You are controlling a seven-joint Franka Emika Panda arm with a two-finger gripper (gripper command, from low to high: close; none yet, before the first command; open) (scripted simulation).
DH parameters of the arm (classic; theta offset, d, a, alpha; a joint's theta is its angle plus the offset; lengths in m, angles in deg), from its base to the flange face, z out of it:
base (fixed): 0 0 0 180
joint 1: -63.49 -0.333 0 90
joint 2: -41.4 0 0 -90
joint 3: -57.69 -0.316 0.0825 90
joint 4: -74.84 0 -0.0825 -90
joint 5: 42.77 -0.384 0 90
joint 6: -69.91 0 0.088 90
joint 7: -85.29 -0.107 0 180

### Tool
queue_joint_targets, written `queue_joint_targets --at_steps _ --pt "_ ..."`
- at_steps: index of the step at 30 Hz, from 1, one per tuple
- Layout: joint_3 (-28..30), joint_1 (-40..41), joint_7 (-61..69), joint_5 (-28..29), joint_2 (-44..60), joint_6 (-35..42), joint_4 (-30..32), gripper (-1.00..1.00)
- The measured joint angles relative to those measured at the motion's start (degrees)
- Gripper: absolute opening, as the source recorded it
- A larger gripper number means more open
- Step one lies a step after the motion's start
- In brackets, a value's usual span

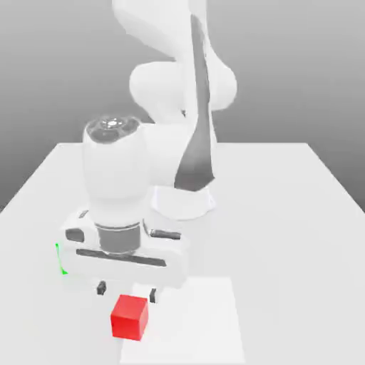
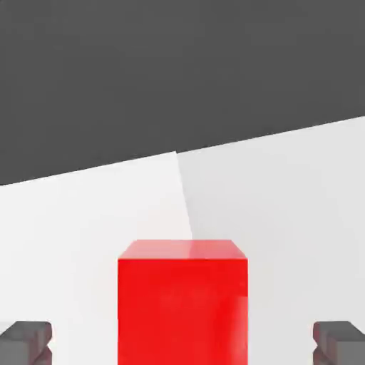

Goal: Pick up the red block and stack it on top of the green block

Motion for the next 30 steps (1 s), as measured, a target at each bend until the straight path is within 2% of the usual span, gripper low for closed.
queue_joint_targets --at_steps 1,8,14,22,26,30 --pt "-0.2 0.1 0.1 -0.2 2.0 -1.7 -0.3 -1.00" --pt "-0.3 0.3 0.0 -0.1 2.5 -2.1 -0.3 -1.00" --pt "1.0 0.6 -0.8 1.4 -8.4 6.6 1.9 -1.00" --pt "11.7 18.0 -1.8 8.5 -25.0 10.0 14.9 -1.00" --pt "14.7 19.9 -0.1 7.3 -23.3 5.7 17.5 -1.00" --pt "14.1 18.8 4.5 0.7 -15.2 -2.0 17.3 -1.00"
